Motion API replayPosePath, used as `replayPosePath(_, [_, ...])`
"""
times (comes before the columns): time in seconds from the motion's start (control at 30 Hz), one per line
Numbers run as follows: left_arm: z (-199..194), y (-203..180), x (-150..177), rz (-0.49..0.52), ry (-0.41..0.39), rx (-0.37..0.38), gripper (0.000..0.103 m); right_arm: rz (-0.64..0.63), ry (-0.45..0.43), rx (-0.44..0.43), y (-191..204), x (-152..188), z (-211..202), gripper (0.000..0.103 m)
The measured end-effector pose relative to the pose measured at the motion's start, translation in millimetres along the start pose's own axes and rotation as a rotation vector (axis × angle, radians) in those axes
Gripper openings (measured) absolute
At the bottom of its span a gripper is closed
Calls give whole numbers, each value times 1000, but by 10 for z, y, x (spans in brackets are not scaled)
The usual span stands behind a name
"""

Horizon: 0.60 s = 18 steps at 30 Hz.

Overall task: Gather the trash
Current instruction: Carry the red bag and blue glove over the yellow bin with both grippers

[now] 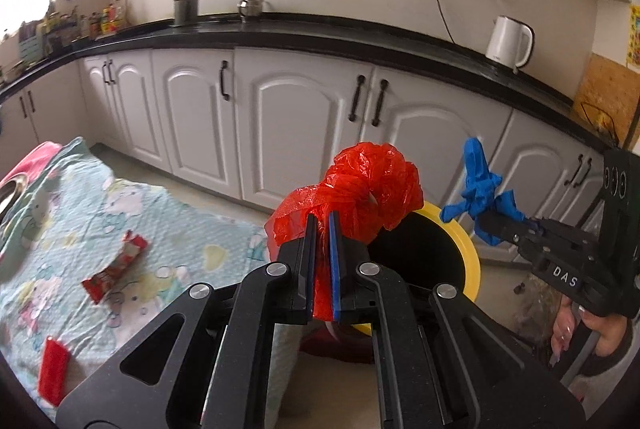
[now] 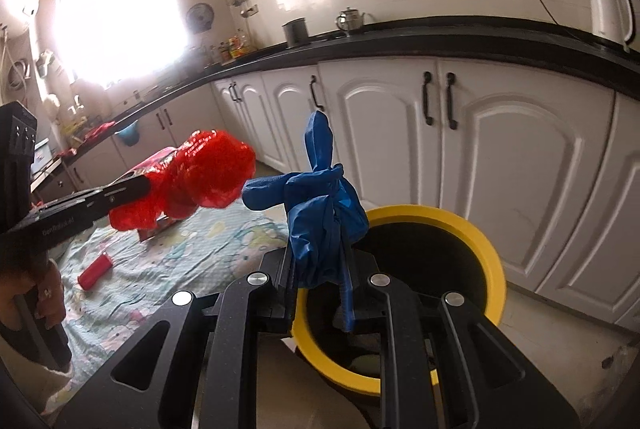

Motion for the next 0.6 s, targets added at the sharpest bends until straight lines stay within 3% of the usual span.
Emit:
replayPosePath(0.23, [249,-243,92,40,47,23,2,29,11,57,-196,94,-15,17])
replayPosePath(0.6, [766,-383,309,72,158,16,2,64,97,106,-409,304,187,17])
Point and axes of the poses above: each gripper's, at about its wrist camera, not at the fingertips, and z roughly the way its jaws point, y to its left, x to its underside, the point moved 2 cm from there along z, roughly the way its jaws point, and after that the axes turned 11 degrees about -z, right-handed, at the moved point
